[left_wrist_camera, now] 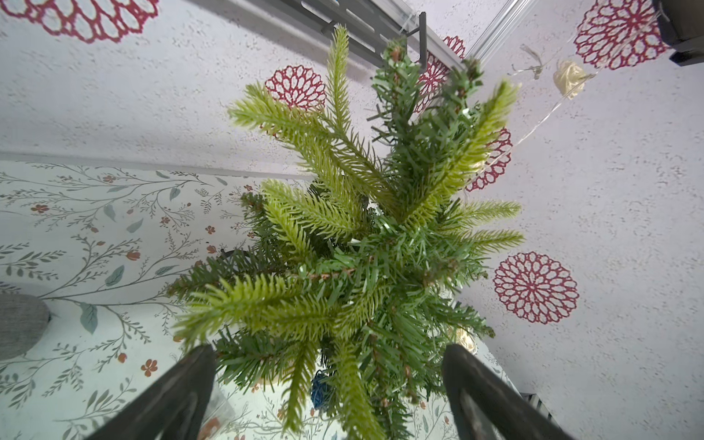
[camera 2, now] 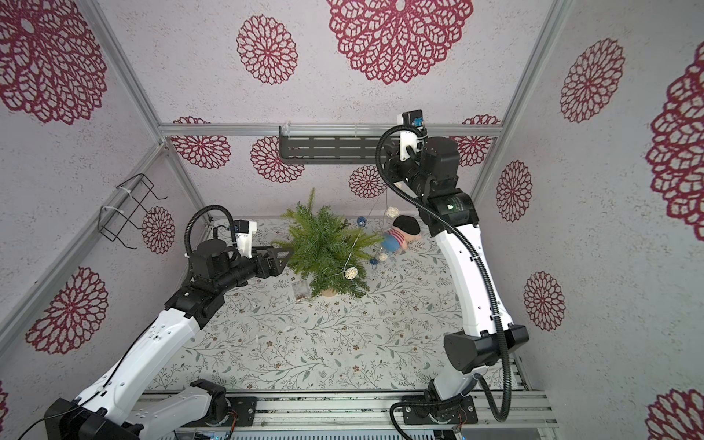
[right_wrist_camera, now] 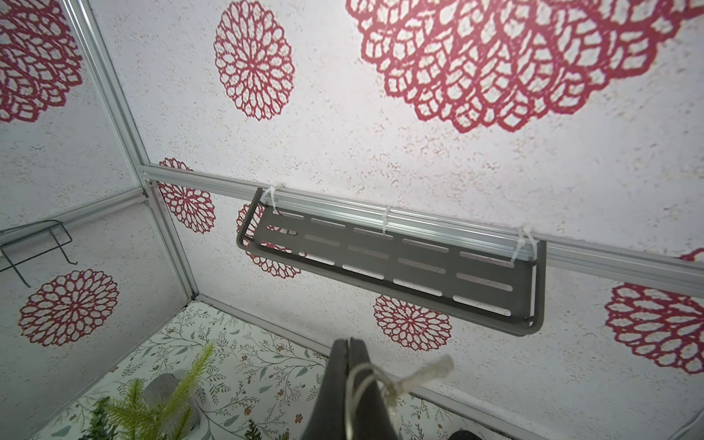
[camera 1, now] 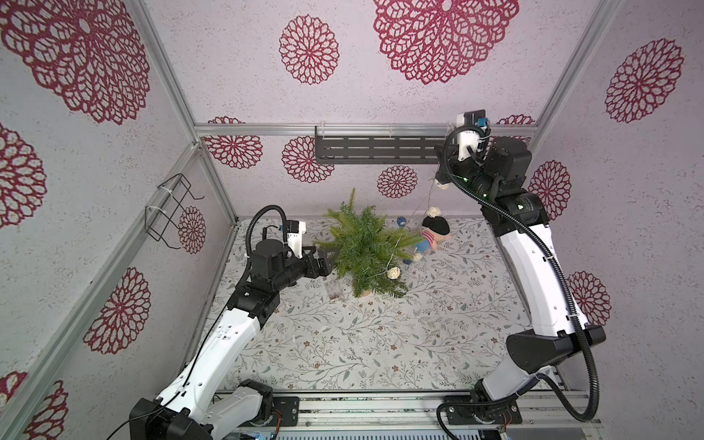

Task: Remove string lights from the small christmas tree
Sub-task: Remove the light string from the Christmas tree, then place the light string at the center of the board.

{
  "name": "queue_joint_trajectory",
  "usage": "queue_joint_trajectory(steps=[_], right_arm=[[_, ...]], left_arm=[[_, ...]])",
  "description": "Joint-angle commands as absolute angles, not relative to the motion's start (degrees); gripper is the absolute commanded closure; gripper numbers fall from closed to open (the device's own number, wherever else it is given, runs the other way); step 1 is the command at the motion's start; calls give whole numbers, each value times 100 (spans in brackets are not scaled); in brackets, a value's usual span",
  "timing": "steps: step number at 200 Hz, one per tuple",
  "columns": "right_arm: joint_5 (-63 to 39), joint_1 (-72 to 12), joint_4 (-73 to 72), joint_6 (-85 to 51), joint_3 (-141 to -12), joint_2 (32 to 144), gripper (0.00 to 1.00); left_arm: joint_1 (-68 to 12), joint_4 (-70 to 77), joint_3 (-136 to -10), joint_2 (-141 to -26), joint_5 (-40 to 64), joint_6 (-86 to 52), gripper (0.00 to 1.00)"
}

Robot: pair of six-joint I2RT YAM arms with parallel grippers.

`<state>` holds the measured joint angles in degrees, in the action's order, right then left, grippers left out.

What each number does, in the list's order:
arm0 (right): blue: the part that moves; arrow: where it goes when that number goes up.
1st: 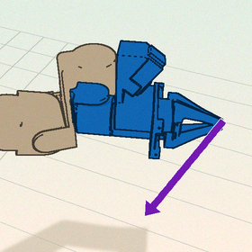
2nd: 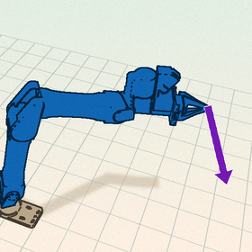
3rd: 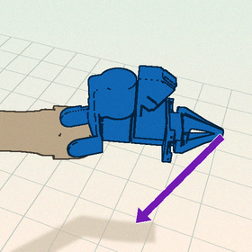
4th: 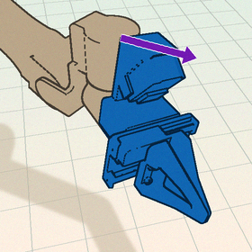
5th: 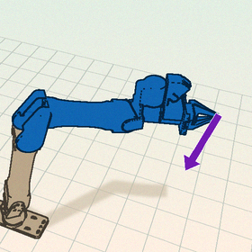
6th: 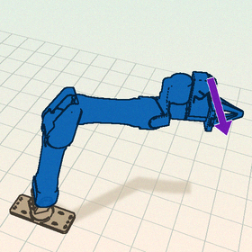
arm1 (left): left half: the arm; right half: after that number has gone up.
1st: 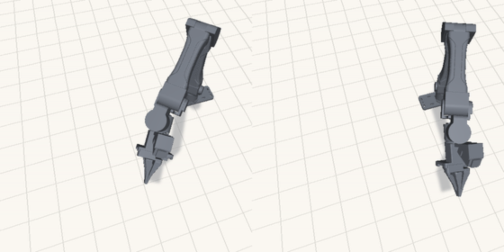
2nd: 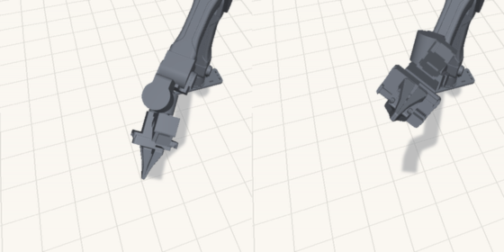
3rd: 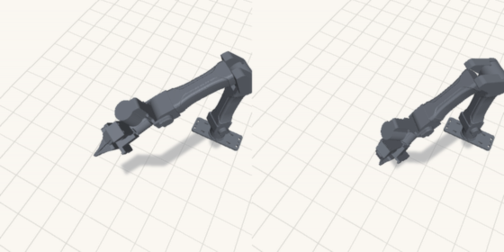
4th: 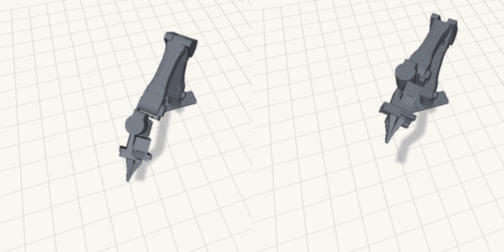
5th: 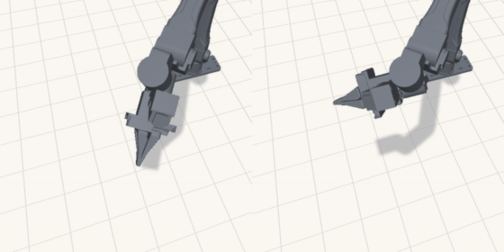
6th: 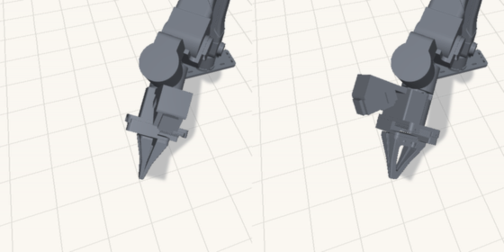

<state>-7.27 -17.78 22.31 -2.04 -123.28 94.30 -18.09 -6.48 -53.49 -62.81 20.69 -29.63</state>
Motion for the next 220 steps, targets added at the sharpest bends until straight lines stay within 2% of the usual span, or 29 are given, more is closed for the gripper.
queue_joint_trajectory(steps=[1,134,220], right_arm=[[-696,-1816,2030,-177,-12304,9058,100],[-471,-1949,1774,-355,-10316,7568,100],[1501,-1785,1758,-721,-7592,6197,100]], left_arm=[[-1773,-447,-5266,-6282,2130,-3067,3],[-1736,-505,-4922,-6023,2074,-3194,3],[-1726,-496,-4772,-5946,2112,-3247,3]])
